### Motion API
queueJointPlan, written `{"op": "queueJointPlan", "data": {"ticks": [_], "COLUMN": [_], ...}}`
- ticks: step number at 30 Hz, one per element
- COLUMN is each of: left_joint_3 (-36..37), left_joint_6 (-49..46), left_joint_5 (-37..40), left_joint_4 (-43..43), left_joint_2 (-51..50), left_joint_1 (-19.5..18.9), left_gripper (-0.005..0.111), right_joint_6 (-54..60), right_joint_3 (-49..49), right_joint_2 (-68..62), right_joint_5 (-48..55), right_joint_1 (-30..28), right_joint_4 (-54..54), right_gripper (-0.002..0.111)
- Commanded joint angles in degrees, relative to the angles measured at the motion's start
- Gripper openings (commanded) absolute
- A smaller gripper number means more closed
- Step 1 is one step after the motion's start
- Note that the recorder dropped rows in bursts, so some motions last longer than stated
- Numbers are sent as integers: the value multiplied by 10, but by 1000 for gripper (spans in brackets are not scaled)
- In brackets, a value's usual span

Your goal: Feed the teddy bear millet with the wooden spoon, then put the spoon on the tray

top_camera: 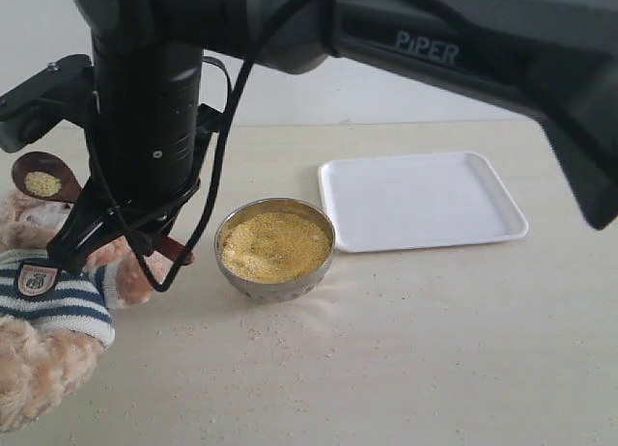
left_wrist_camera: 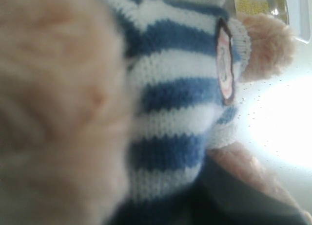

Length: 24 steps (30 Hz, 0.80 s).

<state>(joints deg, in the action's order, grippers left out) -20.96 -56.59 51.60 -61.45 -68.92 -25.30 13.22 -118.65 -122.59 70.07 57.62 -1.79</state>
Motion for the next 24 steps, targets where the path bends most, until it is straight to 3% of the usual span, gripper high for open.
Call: {"op": "queueJointPlan", "data": {"ticks": [1,24], "left_joint_3": [2,2], "left_joint_6": [0,0], "left_joint_5": [4,4], "left_joint_4": [-12,-12], "left_joint_2": [6,6], "left_joint_1": [-1,-1], "left_gripper": [8,8], "right_joint_6": [8,6], "right_joint_3": [-25,-42], "right_joint_2": [-16,-40], "right_joint_5": [-1,-1], "right_joint_1": [16,39], "right_joint_4": [23,135], "right_gripper": [11,11]}}
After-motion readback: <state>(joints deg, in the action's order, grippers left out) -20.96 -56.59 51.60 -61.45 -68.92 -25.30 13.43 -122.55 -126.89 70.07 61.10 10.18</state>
